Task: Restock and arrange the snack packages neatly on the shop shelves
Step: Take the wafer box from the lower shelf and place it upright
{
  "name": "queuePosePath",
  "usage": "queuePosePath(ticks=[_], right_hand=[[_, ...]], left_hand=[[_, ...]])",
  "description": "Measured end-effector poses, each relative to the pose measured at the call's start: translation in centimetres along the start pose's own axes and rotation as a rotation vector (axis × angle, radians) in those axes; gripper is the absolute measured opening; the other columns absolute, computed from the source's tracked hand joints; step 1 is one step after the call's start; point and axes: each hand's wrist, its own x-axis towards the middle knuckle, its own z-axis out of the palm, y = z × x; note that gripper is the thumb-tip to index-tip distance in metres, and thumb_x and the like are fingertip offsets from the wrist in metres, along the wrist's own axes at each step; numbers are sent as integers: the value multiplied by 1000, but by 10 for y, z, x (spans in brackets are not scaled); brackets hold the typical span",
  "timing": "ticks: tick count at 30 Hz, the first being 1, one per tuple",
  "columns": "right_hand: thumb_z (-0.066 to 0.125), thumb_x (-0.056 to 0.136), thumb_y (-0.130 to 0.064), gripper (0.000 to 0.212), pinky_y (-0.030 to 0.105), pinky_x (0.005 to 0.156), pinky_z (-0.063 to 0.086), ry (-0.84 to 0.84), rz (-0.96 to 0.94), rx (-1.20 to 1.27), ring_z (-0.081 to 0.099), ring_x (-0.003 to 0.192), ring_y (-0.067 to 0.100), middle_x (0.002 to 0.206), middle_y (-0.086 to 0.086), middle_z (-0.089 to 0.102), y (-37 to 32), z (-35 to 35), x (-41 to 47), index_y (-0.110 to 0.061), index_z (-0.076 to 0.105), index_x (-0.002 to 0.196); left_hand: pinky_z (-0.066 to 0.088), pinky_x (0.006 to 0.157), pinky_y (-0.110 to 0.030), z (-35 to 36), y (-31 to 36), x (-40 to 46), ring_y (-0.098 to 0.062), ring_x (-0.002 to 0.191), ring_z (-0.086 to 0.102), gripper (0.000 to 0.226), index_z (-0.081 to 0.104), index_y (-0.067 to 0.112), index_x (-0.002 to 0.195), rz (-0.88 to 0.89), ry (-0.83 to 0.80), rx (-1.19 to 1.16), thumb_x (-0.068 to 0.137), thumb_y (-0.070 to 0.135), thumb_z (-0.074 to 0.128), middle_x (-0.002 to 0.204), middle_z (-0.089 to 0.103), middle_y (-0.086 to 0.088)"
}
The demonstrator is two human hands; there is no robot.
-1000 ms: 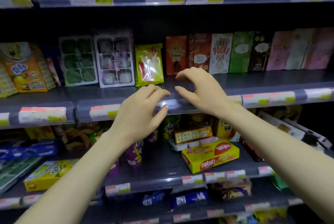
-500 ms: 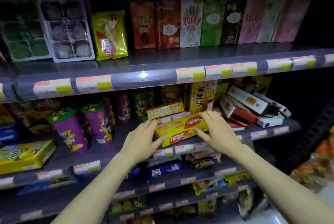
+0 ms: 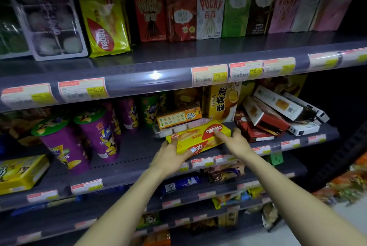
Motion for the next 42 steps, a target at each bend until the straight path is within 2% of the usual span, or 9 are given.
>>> queuePosePath(ticks=[3,5,8,15,22,25,30,35,42], right_hand=[[68,68,-66,102,42,93,48,-7,95,147,50,120,32,134,12,49,-2,6,9,-6,29,140],[77,55,-65,105,42,72,59,0,134,289,54,113,32,129,11,49,-3,10,14,-8,35,132],[85,35,-60,108,35,56,59,22,155,398,62,101,30,123,13,55,5,16,30,-8,46,121],[76,76,-11,59,33,56,53,50,228,571,63,83,25,106,16,62,-10,11,25,-5,38,121],[70,79,-8,51,32,59,51,-23,232,676,65,84,25,100,16,67,-8,-10,12,-7,43,122],[69,81,-5,47,36,66,54,-73,165,719,65,89,25,101,14,66,-10,-16,0,-13,41,117],[71,78,-2,59,35,69,57,-225,-8,728,69,95,27,115,15,67,-32,-14,-19,-17,44,127],[66,81,1,57,29,62,57,-344,-79,761,72,80,20,106,11,69,-59,10,-41,-19,41,129],[72,75,-8,63,34,65,58,-526,-41,732,72,88,23,105,9,72,-73,75,-83,-14,44,132]], left_hand=[[42,98,-36,2,6,-4,-30,125,46,76,31,21,148,14,-8,-10,88,65,46,143,39,-9],[42,97,-36,3,8,-6,-29,125,46,77,31,21,148,19,-9,-15,87,66,46,142,42,-9],[45,96,-37,5,9,-10,-29,123,49,81,28,22,150,16,-13,5,86,69,44,141,45,-6],[51,89,-40,-3,4,-17,-24,106,61,73,40,27,144,31,14,-61,84,69,46,129,60,0],[48,75,-33,-28,-15,-19,-18,88,63,49,58,23,123,-10,257,-239,88,57,52,86,65,7],[42,70,-30,-30,-23,-16,-16,87,61,48,57,21,127,-20,196,-329,89,52,55,96,67,-2],[46,96,-33,-32,-24,-19,-15,108,60,82,50,19,137,-42,-9,-567,72,66,62,120,63,-3],[56,68,-25,-42,-27,-45,-12,74,69,31,61,14,119,-67,-204,-788,93,30,60,92,73,-3],[56,72,-31,-50,-63,-74,-16,76,69,33,59,7,119,-54,-64,-989,89,21,65,101,72,-13]])
